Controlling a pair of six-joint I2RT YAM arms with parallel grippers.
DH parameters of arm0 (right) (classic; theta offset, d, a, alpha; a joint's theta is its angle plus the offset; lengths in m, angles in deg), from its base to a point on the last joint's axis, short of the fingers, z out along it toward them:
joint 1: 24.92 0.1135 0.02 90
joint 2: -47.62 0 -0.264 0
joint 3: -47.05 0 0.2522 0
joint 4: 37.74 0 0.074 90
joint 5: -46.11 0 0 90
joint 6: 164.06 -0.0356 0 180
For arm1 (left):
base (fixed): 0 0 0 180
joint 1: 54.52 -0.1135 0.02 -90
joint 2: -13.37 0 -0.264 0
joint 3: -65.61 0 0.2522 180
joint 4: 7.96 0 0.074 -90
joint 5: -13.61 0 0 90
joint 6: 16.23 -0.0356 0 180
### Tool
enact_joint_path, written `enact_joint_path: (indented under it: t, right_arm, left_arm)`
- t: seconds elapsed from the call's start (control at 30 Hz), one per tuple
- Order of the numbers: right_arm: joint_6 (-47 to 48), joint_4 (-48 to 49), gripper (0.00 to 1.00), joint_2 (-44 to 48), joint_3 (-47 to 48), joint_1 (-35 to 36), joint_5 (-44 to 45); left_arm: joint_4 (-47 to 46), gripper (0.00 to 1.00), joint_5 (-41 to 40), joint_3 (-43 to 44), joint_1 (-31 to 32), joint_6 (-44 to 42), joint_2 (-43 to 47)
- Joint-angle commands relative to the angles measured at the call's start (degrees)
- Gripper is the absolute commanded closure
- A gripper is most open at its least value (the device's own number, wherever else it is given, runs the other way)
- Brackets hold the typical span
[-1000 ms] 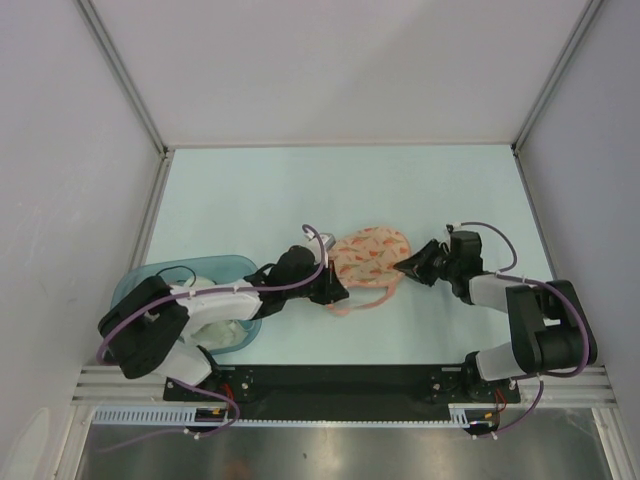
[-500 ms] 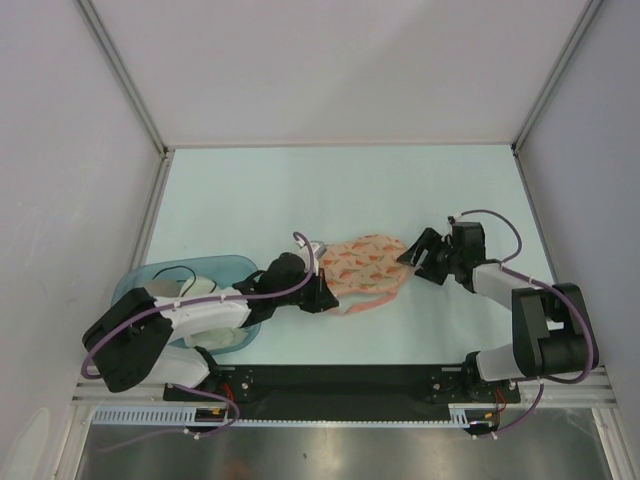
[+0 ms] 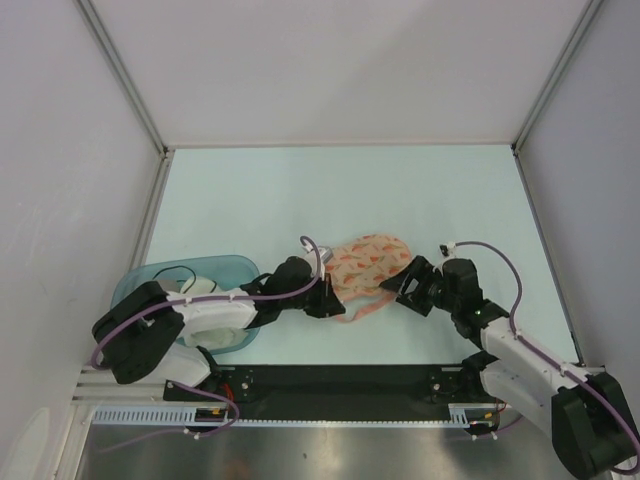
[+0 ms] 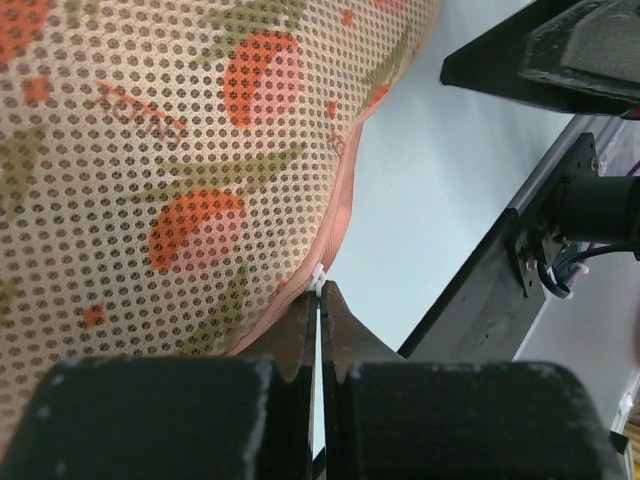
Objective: Place the bra in the laundry bag and zip it closed
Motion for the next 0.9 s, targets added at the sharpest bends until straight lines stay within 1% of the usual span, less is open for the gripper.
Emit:
enact_joint_path:
  t: [0.0, 0.07, 0.1, 0.2, 0.37, 0.4, 0.5, 0.57, 0.6, 0.7, 0.83, 0.87]
  right_arm:
    - [-8.3, 7.1, 0.18, -2.1, 0.3, 2.0, 1.3]
    - [-8.7, 7.9, 0.19, -5.9, 0.9, 2.3, -0.5]
    - [-9.6, 10.6, 0.20, -7.3, 0.9, 2.6, -1.1]
    - [-10.7, 14.8, 0.21, -11.2, 1.0, 4.7, -0.8]
    - [-12.6, 20.7, 0.29, -18.6, 2.0, 7.4, -0.4]
    - [-13.0, 21.5, 0.32, -19.7, 2.4, 7.8, -0.6]
    - [-13.7, 23.8, 0.37, -22.9, 2.8, 8.9, -0.3]
    - [-14.2, 24.7, 0.40, -24.1, 3.1, 9.4, -0.1]
    - [-14.6, 25.2, 0.44, -25.1, 3.1, 9.5, -0.1]
    - [-15.3, 26.7, 0.47, -26.6, 3.1, 9.6, 0.1]
    - [-15.0, 26.8, 0.48, -26.9, 3.5, 9.9, 1.2]
    - [-14.8, 26.8, 0.50, -27.0, 3.5, 9.9, 1.4]
  left_arm:
    - [-4.6, 1.00, 2.2, 1.7, 1.0, 2.0, -0.7]
    - [-4.6, 1.00, 2.4, 2.8, 1.2, 2.0, -1.1]
    - [-4.6, 1.00, 2.4, 3.1, 1.4, 2.0, -1.4]
    - [-4.6, 1.00, 2.7, 4.5, 1.9, 2.0, -2.1]
    - [-4.8, 1.00, 2.7, 5.6, 2.4, 2.1, -3.5]
    - [-4.9, 1.00, 2.8, 5.6, 2.6, 2.1, -3.7]
    - [-5.0, 1.00, 2.7, 5.6, 2.9, 2.0, -4.2]
    - [-5.3, 1.00, 2.6, 5.3, 3.0, 2.2, -3.9]
    - [-5.3, 1.00, 2.3, 4.9, 3.1, 2.3, -3.8]
    - [-5.5, 1.00, 2.2, 4.4, 3.5, 2.5, -3.6]
    - [-5.8, 1.00, 2.2, 4.0, 3.8, 2.8, -3.5]
    - [-5.9, 1.00, 2.1, 3.9, 3.9, 2.8, -3.5]
